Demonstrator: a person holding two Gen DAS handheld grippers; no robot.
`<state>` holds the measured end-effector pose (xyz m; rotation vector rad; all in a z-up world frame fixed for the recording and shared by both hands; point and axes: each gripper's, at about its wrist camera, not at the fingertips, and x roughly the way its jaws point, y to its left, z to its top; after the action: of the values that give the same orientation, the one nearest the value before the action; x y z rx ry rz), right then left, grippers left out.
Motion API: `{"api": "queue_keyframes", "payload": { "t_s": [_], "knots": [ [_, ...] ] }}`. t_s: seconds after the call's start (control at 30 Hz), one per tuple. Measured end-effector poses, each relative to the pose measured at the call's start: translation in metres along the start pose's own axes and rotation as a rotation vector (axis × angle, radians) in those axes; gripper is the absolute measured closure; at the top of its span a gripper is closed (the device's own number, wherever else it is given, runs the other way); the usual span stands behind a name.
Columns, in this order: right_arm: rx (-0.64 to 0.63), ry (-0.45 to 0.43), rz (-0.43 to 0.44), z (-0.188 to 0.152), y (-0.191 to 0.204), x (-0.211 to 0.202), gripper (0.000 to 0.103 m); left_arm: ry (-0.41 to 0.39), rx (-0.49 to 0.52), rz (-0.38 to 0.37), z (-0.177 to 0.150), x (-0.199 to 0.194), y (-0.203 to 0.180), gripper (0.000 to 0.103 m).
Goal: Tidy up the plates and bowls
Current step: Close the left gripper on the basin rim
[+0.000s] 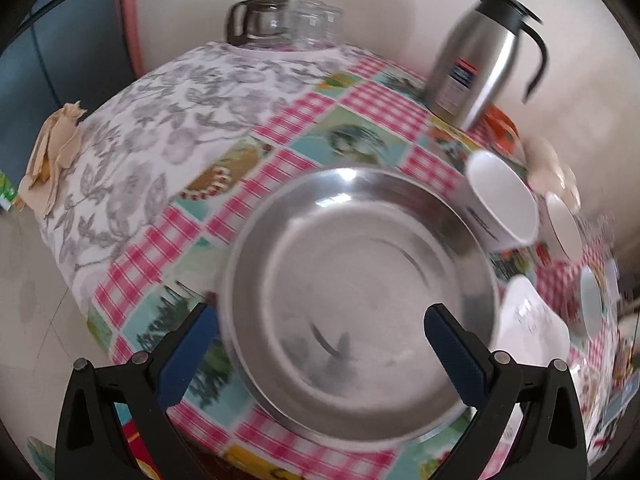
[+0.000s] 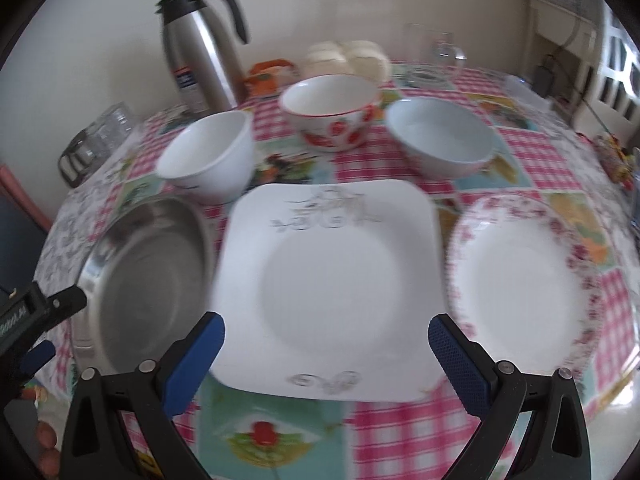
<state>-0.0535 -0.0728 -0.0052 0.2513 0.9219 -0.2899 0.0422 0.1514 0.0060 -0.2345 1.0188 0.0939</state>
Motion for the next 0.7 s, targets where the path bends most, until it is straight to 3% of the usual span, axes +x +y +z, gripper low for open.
{"api": "queue_keyframes", "payload": {
  "t_s": [0.27,0.37,0.53,0.6,0.67,0.7],
  "knots": [
    [-0.044,0.04,0.071,0.004,0.032,0.022,0.0,-0.003,-0.09,-0.011,0.011,0.021,0.031,0.0],
    [-0.022,0.076,0.086,0.005,0.034,0.028,0.0,0.109,-0.095,-0.03,0.013,0.042,0.034,0.0],
    [0.0,0.107,0.088,0.005,0.034,0.04,0.002,0.192,-0.141,0.02,0.01,0.059,0.046,0.001],
    [0.013,0.106,0.101,0.005,0.035,0.041,0.008,0.202,-0.153,0.026,0.01,0.062,0.05,0.008],
    [0.021,0.104,0.12,0.006,0.037,0.04,0.013,0.216,-0.156,0.035,0.008,0.065,0.053,0.028],
    [0.02,0.1,0.132,0.006,0.038,0.04,0.015,0.215,-0.152,0.046,0.007,0.066,0.053,0.029]
  ]
}}
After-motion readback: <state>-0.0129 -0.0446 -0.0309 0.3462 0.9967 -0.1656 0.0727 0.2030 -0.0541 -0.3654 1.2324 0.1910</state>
